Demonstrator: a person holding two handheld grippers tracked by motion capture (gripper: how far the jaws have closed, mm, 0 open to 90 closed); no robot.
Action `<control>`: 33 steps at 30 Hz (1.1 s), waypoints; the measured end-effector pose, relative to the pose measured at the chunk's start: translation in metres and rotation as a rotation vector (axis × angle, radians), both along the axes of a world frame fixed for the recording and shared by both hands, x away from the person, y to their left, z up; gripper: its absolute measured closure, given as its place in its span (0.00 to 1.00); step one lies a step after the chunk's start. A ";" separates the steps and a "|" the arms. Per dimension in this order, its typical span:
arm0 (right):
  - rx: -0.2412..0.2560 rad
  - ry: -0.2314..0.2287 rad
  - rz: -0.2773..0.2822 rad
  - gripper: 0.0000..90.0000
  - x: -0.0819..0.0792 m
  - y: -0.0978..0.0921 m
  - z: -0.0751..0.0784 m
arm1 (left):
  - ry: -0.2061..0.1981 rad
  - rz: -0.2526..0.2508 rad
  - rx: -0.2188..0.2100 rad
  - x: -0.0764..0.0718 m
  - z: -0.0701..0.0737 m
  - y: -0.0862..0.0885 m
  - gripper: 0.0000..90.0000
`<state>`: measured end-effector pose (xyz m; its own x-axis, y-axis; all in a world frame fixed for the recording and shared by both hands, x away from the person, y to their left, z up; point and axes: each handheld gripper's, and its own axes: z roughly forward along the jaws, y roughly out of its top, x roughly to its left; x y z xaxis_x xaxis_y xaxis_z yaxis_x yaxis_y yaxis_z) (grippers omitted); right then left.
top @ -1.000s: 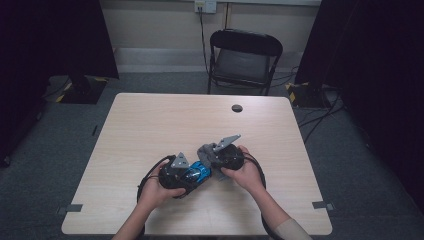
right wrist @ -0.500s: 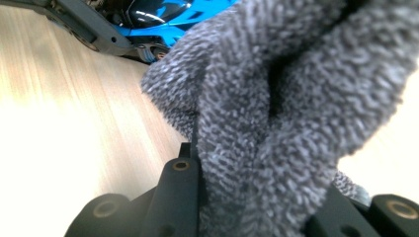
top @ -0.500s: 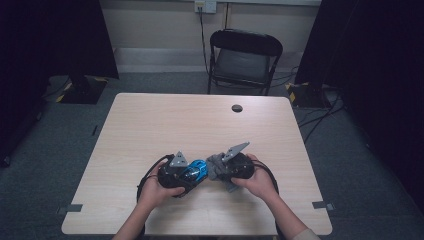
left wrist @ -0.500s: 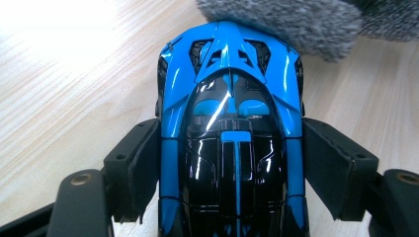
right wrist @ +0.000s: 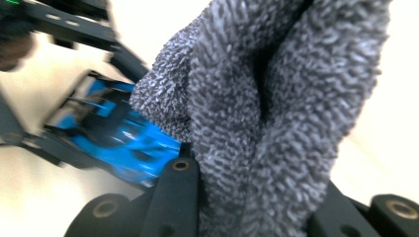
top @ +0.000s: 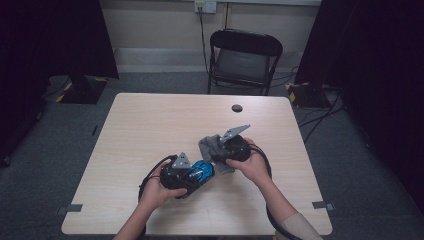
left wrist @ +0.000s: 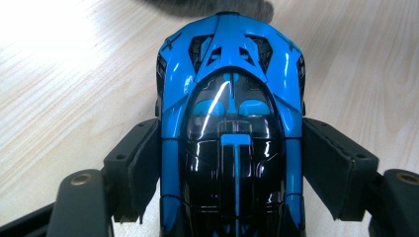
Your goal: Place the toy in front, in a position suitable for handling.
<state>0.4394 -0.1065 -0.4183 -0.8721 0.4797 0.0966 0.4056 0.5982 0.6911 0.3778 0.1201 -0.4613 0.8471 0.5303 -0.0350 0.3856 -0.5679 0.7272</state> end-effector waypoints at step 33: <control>-0.070 0.059 0.087 0.85 -0.045 0.001 -0.040 | 0.026 0.165 -0.014 0.017 -0.003 0.007 0.30</control>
